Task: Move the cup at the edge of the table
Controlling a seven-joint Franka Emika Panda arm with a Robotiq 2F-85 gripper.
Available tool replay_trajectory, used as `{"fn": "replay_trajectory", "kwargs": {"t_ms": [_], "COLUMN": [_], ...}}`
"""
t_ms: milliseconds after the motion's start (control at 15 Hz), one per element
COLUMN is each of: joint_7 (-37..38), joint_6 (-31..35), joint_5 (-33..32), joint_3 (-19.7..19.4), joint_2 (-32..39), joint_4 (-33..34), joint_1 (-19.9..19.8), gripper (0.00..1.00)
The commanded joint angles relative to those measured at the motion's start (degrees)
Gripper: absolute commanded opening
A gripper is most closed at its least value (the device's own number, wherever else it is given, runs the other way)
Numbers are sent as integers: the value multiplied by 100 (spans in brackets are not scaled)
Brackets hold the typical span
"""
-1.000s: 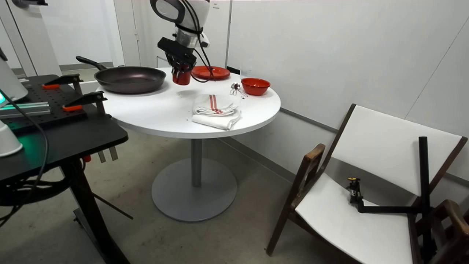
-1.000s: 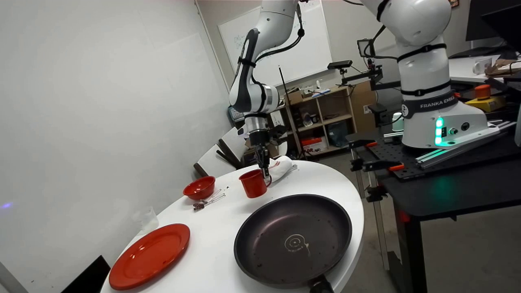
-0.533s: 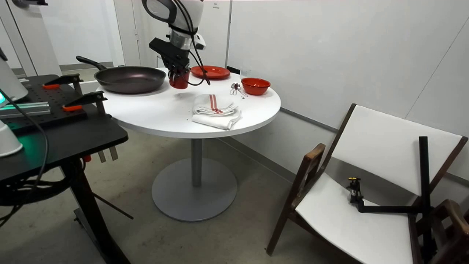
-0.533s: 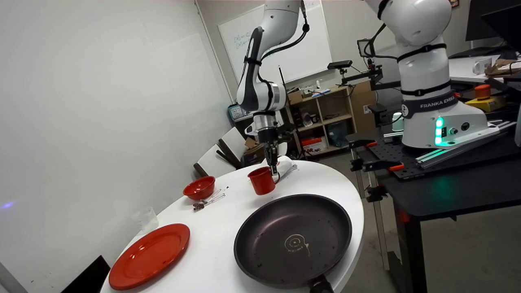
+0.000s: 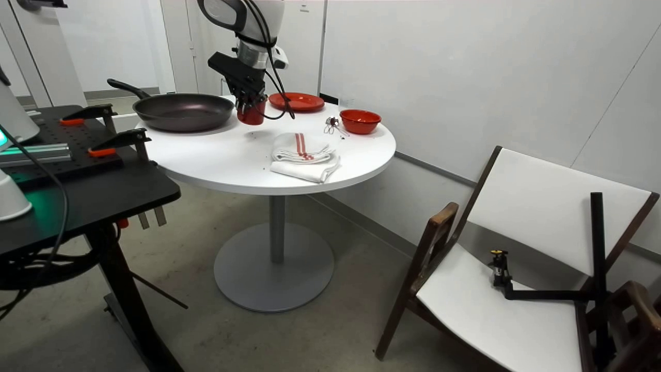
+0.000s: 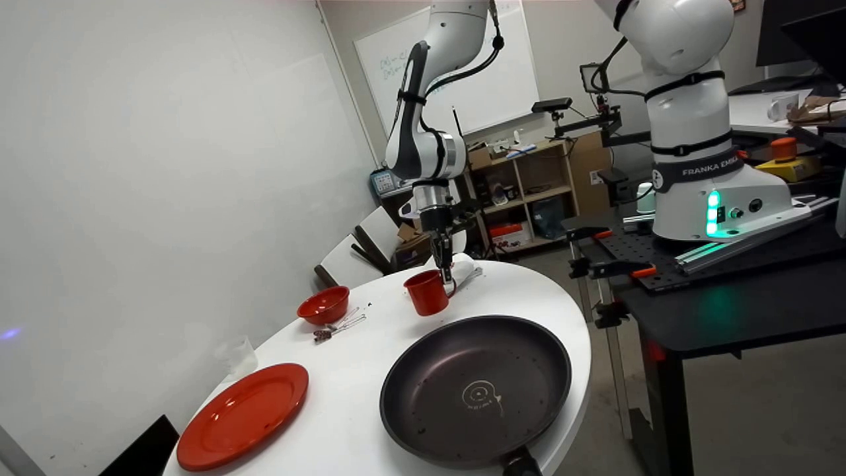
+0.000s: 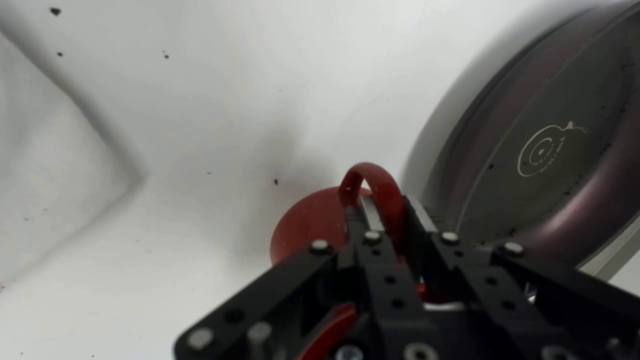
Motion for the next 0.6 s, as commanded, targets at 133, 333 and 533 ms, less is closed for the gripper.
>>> {"fn": "replay_trajectory", "kwargs": {"t_ms": [133, 333, 533], "joint_7": [-50, -45, -54], "joint_6": [-50, -4, 19], "joint_5": [86, 92, 113], "joint_3": [-153, -227, -332], "joint_2": [-8, -10, -15], "joint_4": [16, -27, -50], "joint_1": [154, 164, 112], "gripper": [4, 4, 4]}}
